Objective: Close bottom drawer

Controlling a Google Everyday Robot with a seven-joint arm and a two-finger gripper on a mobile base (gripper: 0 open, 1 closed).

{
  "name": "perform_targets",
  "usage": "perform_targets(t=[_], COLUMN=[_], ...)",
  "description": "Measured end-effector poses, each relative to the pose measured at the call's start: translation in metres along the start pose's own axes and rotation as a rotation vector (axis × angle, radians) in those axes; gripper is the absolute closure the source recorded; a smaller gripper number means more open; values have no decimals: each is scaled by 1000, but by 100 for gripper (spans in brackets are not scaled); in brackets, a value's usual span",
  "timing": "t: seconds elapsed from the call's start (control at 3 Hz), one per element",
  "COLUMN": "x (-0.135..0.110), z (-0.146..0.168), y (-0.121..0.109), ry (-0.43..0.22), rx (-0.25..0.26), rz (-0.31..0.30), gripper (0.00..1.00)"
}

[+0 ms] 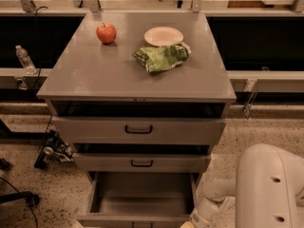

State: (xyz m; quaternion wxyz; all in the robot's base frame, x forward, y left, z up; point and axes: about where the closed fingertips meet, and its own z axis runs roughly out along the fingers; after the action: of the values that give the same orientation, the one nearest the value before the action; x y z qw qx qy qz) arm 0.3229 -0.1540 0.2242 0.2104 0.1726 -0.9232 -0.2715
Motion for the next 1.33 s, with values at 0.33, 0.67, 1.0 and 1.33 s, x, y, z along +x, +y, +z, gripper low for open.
perform_targets(t=[0.33,0.67,1.0,1.33], x=[-11,-23,-34,-43], z=[17,32,46,49], y=[-9,-20,-32,-40], ry=[7,-5,-24,-80], rx=[-22,-30,-33,-29], rz=[-23,-45,-56,-77], gripper=[0,18,41,65])
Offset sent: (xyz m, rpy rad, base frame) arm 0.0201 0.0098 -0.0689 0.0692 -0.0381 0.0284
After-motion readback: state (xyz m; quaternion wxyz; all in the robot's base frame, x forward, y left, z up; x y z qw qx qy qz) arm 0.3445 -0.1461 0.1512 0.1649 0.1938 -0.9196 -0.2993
